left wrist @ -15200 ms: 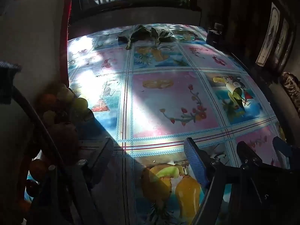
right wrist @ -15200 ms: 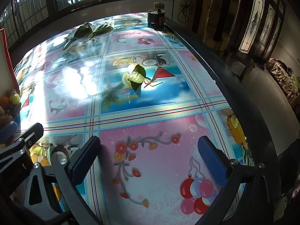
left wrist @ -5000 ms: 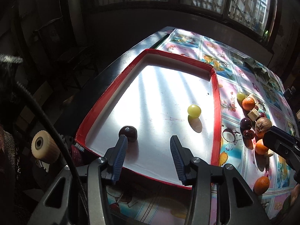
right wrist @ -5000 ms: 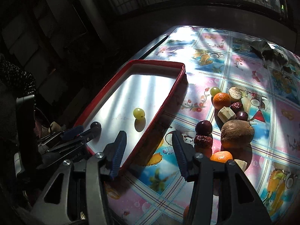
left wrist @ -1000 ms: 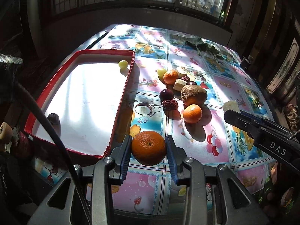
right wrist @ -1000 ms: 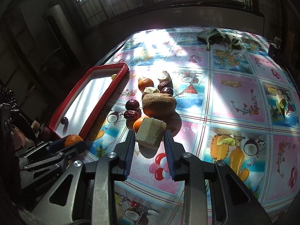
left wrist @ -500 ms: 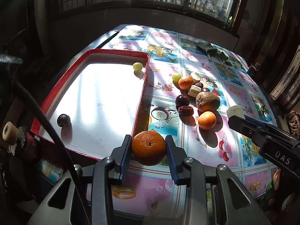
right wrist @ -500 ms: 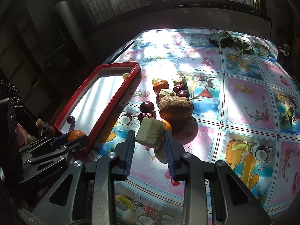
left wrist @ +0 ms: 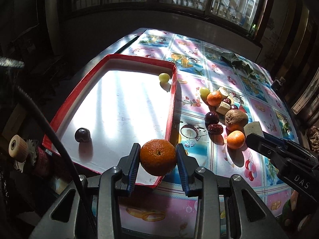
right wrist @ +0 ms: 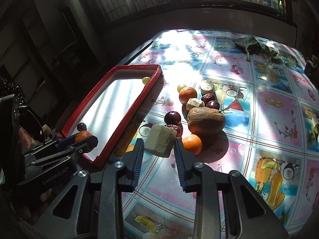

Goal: Organize fruits
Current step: 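Carry the orange and cube into the tray and open both tools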

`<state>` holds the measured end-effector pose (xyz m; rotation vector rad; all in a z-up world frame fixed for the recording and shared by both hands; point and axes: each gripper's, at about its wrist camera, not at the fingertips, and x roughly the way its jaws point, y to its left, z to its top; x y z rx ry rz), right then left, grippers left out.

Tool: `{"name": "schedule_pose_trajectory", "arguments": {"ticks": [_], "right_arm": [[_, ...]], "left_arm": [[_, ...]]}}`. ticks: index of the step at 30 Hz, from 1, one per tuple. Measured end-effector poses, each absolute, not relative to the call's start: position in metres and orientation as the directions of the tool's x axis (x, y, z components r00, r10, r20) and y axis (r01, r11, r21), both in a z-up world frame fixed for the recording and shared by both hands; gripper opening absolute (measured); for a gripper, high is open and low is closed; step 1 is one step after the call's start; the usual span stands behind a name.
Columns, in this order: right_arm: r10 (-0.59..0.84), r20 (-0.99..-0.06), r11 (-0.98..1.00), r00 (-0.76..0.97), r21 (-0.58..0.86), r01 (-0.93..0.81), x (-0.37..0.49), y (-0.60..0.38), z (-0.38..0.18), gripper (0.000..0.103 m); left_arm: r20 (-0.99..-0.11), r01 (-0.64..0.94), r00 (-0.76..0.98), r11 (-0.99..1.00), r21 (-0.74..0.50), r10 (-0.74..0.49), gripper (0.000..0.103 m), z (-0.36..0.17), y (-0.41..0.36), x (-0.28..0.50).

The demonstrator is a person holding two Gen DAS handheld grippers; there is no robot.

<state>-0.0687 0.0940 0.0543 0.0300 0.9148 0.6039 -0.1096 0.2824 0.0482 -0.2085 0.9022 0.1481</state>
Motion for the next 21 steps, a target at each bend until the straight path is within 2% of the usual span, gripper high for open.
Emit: {"name": "schedule_pose_trajectory", "arguments": {"ticks": [14,21], "right_arm": [[0.597,-0.724,0.712,0.345,0.279,-0.645,-0.070,0.197,0.050,0.033],[0.573,-0.783,0.645,0.243,0.248,-0.722,-0.074,0.263,0.019,0.033]], "left_arm": [[-0.784,-0.404,0.595,0.909,-0.100,0.178,0.035,0.049,0.375,-0.070],[-0.824,-0.451,0.542,0.884,-0.120,0.165,0.035,0.026,0.399,-0.048]]}}
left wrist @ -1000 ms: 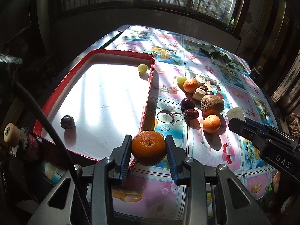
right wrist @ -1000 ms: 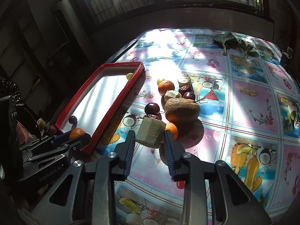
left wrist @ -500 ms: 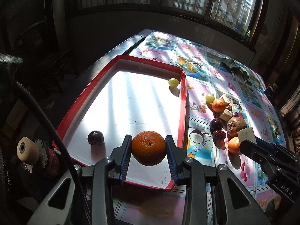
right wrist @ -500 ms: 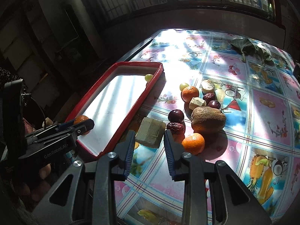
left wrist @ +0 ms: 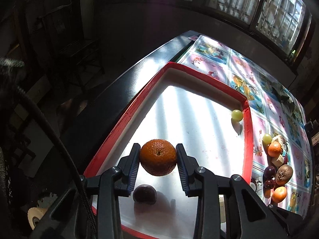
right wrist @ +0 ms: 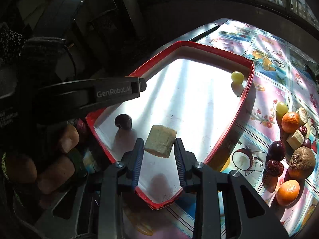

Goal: Organize fruits
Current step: 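Carry the orange and cube into the tray and open both tools, then lift both open tools out of the tray back over the fruit pile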

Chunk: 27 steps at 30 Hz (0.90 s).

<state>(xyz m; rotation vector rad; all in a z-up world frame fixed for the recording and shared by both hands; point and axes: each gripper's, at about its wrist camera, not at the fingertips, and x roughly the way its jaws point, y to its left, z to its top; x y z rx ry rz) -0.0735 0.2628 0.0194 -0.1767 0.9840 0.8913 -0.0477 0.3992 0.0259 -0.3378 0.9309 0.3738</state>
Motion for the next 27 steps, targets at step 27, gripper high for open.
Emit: {"name": "schedule_pose_trajectory", "arguments": {"ticks": [27], "right_arm": [[0.609,-0.751,0.642,0.256,0.277,-0.715,-0.090,0.219,0.035,0.045]], "left_arm": [[-0.819,-0.417,0.563,0.894,-0.165,0.111,0.044,0.037,0.391,-0.067]]}}
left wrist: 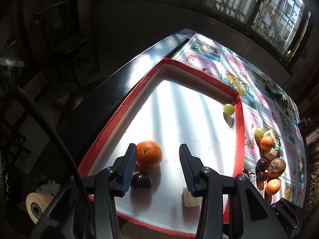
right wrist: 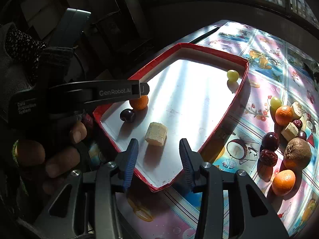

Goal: Organize fruits
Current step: 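Lift both open tools out of the tray back over the fruit pile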

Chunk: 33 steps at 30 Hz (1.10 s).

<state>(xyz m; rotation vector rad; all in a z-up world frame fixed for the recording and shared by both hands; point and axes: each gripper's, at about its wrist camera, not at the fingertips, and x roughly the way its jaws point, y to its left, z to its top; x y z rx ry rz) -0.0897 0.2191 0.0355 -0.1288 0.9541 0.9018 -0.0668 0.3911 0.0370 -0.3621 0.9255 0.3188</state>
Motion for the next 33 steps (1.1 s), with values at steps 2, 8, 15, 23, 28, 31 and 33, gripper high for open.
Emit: {"name": "schedule_pose_trajectory", "arguments": {"ticks": [2,8,15,23,28,31,33], "right_arm": [[0.612,-0.741,0.663,0.277,0.289,-0.691,-0.090,0.198,0.041,0.045],[0.588,-0.731,0.733,0.346,0.301,-0.610,-0.088,0.139,0.046,0.046],[0.541,-0.738,0.802,0.403,0.307,-0.513,-0.075,0.088,0.039,0.046],[0.442,-0.754,0.877,0.487,0.249,-0.411,-0.076,0.048,0.041,0.046],[0.344,-0.777,0.923,0.528,0.177,-0.340,-0.072,0.034,0.039,0.046],[0.327,-0.778,0.931,0.537,0.168,-0.325,-0.070,0.028,0.038,0.046],[0.327,-0.777,0.932,0.539,0.170,-0.321,-0.069,0.026,0.038,0.046]], "left_arm": [[-0.813,-0.404,0.574,0.898,-0.177,0.097,0.044,0.042,0.384,-0.070],[-0.805,-0.352,0.590,0.917,-0.187,0.062,0.044,0.049,0.353,-0.076],[-0.802,-0.280,0.597,0.941,-0.189,0.017,0.044,0.054,0.313,-0.081],[-0.807,-0.202,0.590,0.962,-0.184,-0.030,0.047,0.052,0.271,-0.091],[-0.818,-0.164,0.574,0.971,-0.173,-0.049,0.047,0.047,0.250,-0.091],[-0.820,-0.148,0.569,0.975,-0.165,-0.052,0.047,0.046,0.240,-0.090],[-0.823,-0.141,0.566,0.977,-0.160,-0.053,0.047,0.045,0.235,-0.089]]}}
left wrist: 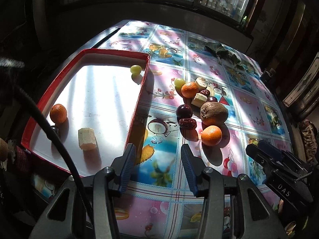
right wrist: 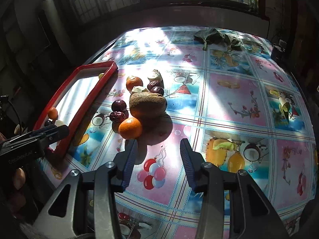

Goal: Organize fruits
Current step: 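Lift both open tools out of the tray back over the fruit pile, then close the right tool on the brown fruit while the left tool closes on a red date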

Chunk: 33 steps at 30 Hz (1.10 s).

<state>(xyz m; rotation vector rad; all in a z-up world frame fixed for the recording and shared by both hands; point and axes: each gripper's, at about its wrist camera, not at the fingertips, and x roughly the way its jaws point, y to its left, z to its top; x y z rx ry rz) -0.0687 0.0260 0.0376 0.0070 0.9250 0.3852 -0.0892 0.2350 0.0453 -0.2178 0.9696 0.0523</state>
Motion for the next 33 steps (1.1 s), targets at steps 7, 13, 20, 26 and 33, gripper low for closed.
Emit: {"name": "schedule_pose_trajectory", "arguments": {"ticks": [7,13,20,26,33], "right_arm": [[0.333,-0.777,0.933,0.535,0.187,-0.309,-0.065,0.016,0.035,0.047],[0.335,-0.778,0.933,0.531,0.197,-0.300,-0.062,0.013,0.032,0.047],[0.334,-0.785,0.934,0.522,0.203,-0.293,-0.059,0.011,0.027,0.047],[0.337,-0.787,0.933,0.517,0.204,-0.298,-0.058,0.015,0.026,0.047],[0.386,-0.777,0.916,0.497,0.256,-0.310,-0.043,0.026,0.024,0.047]], "left_arm": [[-0.832,-0.128,0.552,0.980,-0.151,-0.056,0.047,0.040,0.223,-0.085],[-0.835,-0.136,0.550,0.984,-0.115,-0.022,0.047,0.038,0.215,-0.082],[-0.819,-0.166,0.570,0.985,-0.034,0.068,0.047,0.042,0.209,-0.084],[-0.822,-0.163,0.566,0.986,-0.033,0.066,0.048,0.038,0.210,-0.080],[-0.841,-0.175,0.540,0.981,-0.081,0.027,0.049,0.027,0.218,-0.070]]}}
